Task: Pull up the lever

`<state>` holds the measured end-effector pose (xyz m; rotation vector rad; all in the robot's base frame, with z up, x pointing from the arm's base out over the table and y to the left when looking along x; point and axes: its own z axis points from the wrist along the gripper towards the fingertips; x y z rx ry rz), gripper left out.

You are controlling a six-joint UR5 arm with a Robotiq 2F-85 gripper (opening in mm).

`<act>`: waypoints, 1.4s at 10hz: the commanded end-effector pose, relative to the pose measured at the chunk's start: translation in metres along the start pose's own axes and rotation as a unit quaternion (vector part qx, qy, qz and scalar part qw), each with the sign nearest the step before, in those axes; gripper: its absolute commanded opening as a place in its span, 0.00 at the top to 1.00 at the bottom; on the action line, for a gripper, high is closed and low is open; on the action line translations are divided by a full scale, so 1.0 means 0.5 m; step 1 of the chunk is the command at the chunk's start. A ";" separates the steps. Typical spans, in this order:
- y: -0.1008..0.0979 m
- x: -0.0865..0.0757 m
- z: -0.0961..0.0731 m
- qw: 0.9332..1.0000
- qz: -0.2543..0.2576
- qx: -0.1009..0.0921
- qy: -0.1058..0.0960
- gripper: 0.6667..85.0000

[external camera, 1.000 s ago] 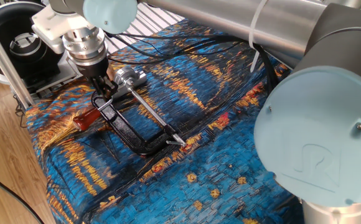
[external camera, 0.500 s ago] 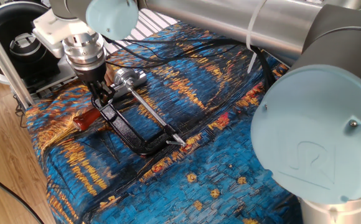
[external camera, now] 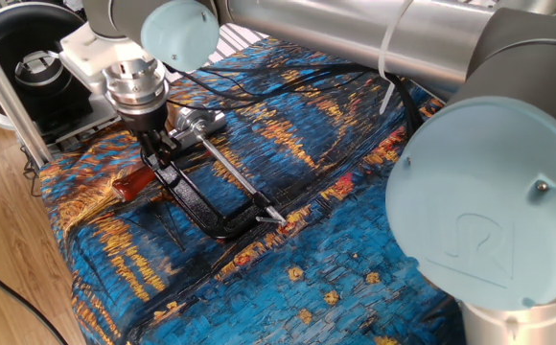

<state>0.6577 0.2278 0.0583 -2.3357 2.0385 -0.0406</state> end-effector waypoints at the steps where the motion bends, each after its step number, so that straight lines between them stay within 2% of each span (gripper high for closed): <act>1: 0.024 -0.024 -0.017 1.000 -0.005 -0.017 -0.019 0.47; 5: 0.008 -0.050 -0.023 0.999 0.014 -0.003 -0.035 0.47; 8: -0.018 -0.051 -0.027 0.999 0.028 0.012 -0.032 0.43; 10: -0.015 -0.076 -0.011 0.998 0.033 0.001 -0.055 0.32; 12: -0.005 -0.085 -0.002 0.997 0.048 -0.006 -0.054 0.31; 14: 0.008 -0.086 -0.031 0.997 0.062 -0.015 -0.043 0.32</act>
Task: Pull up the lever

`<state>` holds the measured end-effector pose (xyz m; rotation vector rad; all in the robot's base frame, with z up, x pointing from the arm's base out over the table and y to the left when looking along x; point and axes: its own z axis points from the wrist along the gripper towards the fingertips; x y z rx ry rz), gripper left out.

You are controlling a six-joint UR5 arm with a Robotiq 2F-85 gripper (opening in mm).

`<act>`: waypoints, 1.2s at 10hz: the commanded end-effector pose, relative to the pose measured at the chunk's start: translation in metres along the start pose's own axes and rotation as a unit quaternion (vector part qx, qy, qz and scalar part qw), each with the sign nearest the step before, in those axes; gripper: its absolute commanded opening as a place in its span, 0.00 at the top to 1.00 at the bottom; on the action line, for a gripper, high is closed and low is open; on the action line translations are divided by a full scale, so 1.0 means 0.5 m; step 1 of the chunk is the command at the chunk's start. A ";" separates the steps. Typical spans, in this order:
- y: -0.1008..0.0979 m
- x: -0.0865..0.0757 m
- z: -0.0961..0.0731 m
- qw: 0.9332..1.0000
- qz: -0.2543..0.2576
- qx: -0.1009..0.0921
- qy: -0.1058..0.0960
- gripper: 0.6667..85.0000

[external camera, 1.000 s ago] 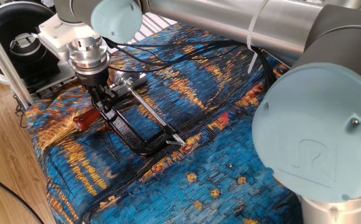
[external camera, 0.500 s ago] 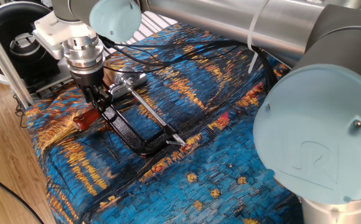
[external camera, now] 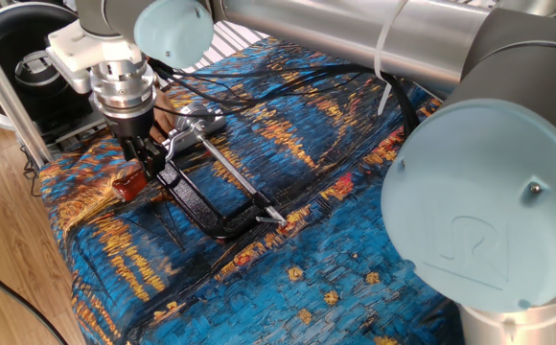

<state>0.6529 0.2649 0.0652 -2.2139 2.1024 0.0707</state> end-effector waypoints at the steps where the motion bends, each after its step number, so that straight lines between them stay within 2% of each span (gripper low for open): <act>1: 0.017 -0.014 -0.041 0.999 0.028 -0.012 0.011 0.32; 2: 0.015 -0.014 -0.067 0.999 0.035 -0.008 0.029 0.32; 3: 0.016 -0.035 -0.090 0.999 0.042 -0.009 0.032 0.33; 4: 0.018 -0.068 -0.105 0.998 0.052 -0.007 0.020 0.36; 5: 0.009 -0.097 -0.110 0.999 0.054 0.001 -0.002 0.37; 6: 0.005 -0.120 -0.105 0.998 0.060 0.005 -0.023 0.38; 7: 0.007 -0.133 -0.094 0.997 0.069 0.006 -0.028 0.43; 9: 0.020 -0.161 -0.068 0.997 0.074 0.001 -0.037 0.48; 12: 0.034 -0.181 -0.038 0.997 0.071 0.006 -0.034 0.49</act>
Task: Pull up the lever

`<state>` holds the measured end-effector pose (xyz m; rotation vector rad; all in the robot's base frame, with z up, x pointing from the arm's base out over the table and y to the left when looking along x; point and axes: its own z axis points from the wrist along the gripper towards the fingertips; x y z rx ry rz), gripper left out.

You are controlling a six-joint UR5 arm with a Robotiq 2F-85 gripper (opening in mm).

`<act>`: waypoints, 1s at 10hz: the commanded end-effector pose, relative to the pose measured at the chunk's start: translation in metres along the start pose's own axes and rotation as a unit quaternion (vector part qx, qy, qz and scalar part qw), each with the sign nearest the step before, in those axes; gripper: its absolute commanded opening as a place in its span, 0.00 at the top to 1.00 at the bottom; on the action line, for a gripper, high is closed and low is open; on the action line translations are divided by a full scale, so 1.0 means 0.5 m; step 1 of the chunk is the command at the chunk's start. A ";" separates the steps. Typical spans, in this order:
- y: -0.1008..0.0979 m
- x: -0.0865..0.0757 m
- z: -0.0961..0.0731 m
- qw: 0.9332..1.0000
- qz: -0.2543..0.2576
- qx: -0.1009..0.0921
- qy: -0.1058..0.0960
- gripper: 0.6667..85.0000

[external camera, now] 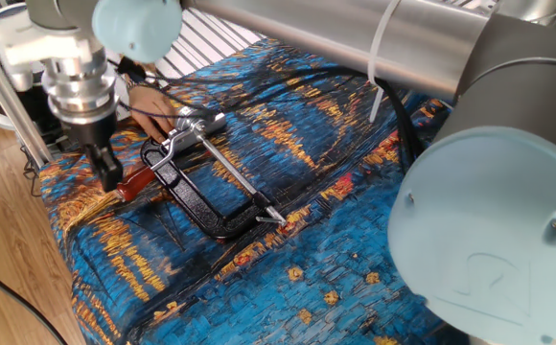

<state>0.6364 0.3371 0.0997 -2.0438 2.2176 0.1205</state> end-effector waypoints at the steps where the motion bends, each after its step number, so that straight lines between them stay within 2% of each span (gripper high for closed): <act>1: 0.014 -0.039 0.033 1.000 -0.015 0.006 -0.014 0.49; 2: 0.018 -0.045 0.040 1.000 -0.022 0.006 -0.015 0.49; 6: 0.012 -0.029 0.066 0.999 -0.028 0.022 0.009 0.52; 10: 0.003 -0.005 0.098 0.998 -0.025 0.042 0.028 0.62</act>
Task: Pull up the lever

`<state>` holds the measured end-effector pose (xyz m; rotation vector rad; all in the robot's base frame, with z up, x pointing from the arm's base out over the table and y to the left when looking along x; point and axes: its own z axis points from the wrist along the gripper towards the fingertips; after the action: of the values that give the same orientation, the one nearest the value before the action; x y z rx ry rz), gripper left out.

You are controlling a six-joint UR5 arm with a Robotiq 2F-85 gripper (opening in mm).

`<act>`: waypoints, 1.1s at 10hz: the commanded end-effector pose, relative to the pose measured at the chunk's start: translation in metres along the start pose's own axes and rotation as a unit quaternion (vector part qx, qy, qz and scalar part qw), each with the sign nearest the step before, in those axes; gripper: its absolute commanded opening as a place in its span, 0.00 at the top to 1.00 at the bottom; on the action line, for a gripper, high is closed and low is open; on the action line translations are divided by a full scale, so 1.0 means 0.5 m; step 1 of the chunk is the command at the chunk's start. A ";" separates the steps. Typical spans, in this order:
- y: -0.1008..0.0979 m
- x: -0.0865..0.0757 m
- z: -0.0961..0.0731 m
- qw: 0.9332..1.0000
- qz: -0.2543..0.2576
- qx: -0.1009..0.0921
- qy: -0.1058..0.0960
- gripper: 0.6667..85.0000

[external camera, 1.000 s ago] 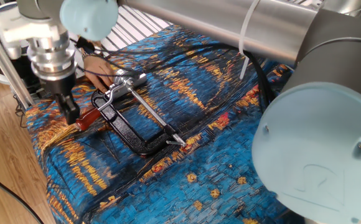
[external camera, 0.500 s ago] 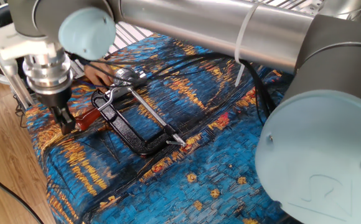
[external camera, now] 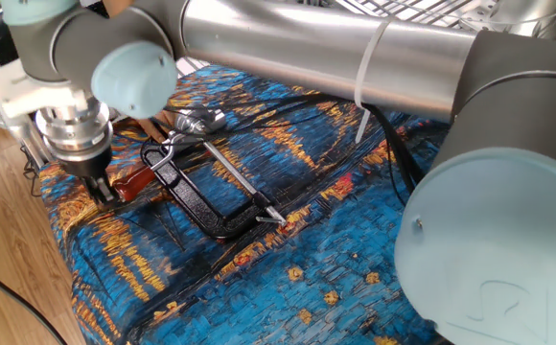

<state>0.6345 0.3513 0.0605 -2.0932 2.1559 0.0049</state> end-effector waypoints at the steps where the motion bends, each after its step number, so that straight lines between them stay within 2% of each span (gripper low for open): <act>1: -0.006 0.027 0.020 1.000 0.000 0.014 0.020 0.62; 3: 0.002 0.035 0.031 0.999 0.010 0.012 0.030 0.63; 4: 0.008 0.045 0.030 0.999 0.022 0.013 0.043 0.67; 5: 0.010 0.045 0.027 0.998 0.026 0.013 0.048 0.74; 6: 0.002 0.048 0.025 0.998 0.024 0.021 0.054 0.74; 7: 0.007 0.031 0.027 0.998 0.021 0.014 0.052 0.73; 9: 0.009 0.007 0.024 0.997 0.028 0.015 0.064 0.71; 10: 0.009 -0.003 0.033 0.998 0.027 0.017 0.054 0.71; 11: 0.009 -0.004 0.041 0.998 0.022 0.018 0.052 0.71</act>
<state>0.6322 0.3459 0.0437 -2.0797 2.2430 -0.1512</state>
